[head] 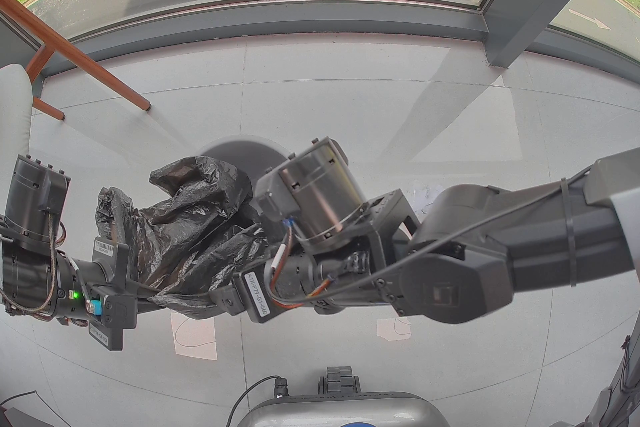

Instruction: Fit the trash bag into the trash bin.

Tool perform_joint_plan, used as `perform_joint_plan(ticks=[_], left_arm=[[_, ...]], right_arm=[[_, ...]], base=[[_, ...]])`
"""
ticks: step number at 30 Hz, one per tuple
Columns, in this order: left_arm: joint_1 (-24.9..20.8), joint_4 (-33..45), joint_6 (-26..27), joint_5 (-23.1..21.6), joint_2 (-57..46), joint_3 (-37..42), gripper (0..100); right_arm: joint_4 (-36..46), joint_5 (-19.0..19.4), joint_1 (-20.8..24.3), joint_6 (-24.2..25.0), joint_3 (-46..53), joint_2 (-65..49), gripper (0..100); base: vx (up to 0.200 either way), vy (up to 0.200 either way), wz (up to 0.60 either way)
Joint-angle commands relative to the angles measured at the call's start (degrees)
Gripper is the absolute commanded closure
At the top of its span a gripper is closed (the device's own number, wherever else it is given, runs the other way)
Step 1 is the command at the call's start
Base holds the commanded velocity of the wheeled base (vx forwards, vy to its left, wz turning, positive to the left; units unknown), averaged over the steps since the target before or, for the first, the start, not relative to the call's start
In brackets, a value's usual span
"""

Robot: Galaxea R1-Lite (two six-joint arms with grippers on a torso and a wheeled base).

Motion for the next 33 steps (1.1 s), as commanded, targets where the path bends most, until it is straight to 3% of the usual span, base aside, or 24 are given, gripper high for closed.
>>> perform_joint_plan(ticks=[1, 10, 21, 33], left_arm=[[-0.02, -1.18, -0.12, 0.45, 1.49, -0.32, 100], [-0.02, -3.11, -0.82, 0.45, 2.36, -1.11, 100], [-2.39, -3.2, -6.53, 0.36, 2.36, -2.78, 100], [-5.46, -3.2, -6.36, 0.62, 3.07, -1.02, 100]], right_arm=[[-0.01, 0.01, -0.16, -0.04, 3.82, -4.4, 0], [-0.1, -0.08, -1.39, -0.21, 9.54, -7.74, 0], [-0.98, -0.08, -8.07, -3.38, 9.18, -4.84, 0], [1.66, 0.62, -10.09, -5.75, -13.23, 2.63, 0]], base=[[0.0, 0.0, 0.0], [0.0, 0.0, 0.0], [0.0, 0.0, 0.0], [0.0, 0.0, 0.0]])
